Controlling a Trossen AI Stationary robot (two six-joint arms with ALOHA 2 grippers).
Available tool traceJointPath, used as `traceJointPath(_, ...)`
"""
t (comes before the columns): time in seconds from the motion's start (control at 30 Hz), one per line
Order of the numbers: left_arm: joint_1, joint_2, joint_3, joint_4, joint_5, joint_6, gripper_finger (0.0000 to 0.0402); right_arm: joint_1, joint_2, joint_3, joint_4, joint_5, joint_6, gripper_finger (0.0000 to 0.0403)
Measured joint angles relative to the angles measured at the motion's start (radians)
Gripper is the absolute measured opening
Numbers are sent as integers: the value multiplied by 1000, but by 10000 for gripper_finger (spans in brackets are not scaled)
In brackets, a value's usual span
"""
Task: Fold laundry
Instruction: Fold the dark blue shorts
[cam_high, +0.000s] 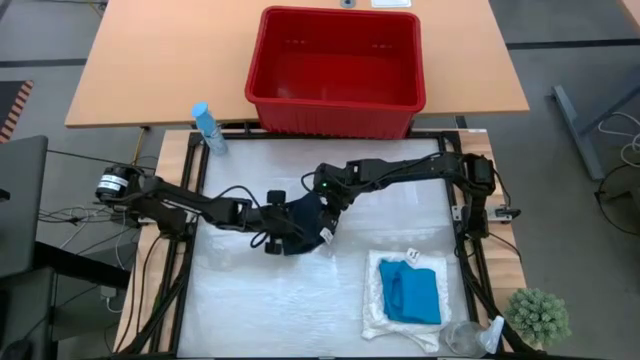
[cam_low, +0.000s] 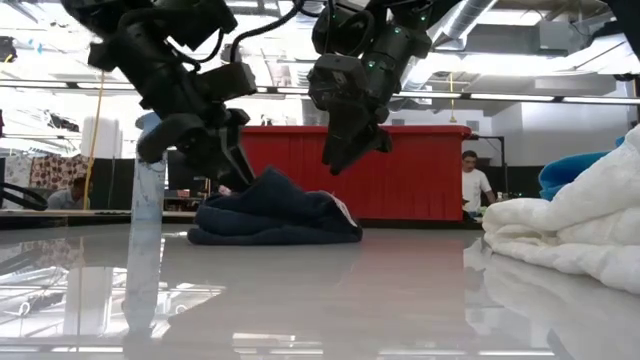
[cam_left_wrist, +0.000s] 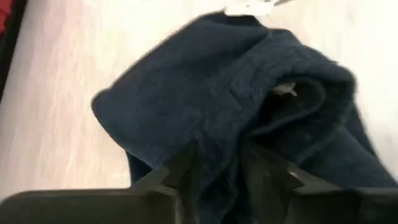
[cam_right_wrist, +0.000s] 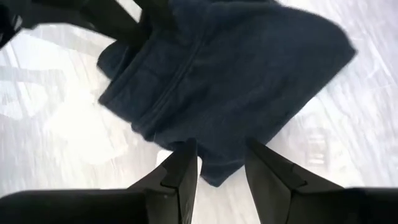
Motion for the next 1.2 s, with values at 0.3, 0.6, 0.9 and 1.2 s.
traceJointPath(0.3, -1, -3, 174, -319, -8, 52, 6, 1, 0, 0, 4, -4, -32, 154)
traceJointPath(0.6, -1, -4, 148, -314, 20, 3, 0, 1, 0, 0, 9, -5, -52, 154)
traceJointPath(0.9, -1, 2, 150, -257, 105, 145, 34, 1, 0, 0, 6, -6, -52, 154)
traceJointPath(1.2, -1, 10, 144, -248, 90, 172, 135, 1, 0, 0, -8, -9, -52, 154)
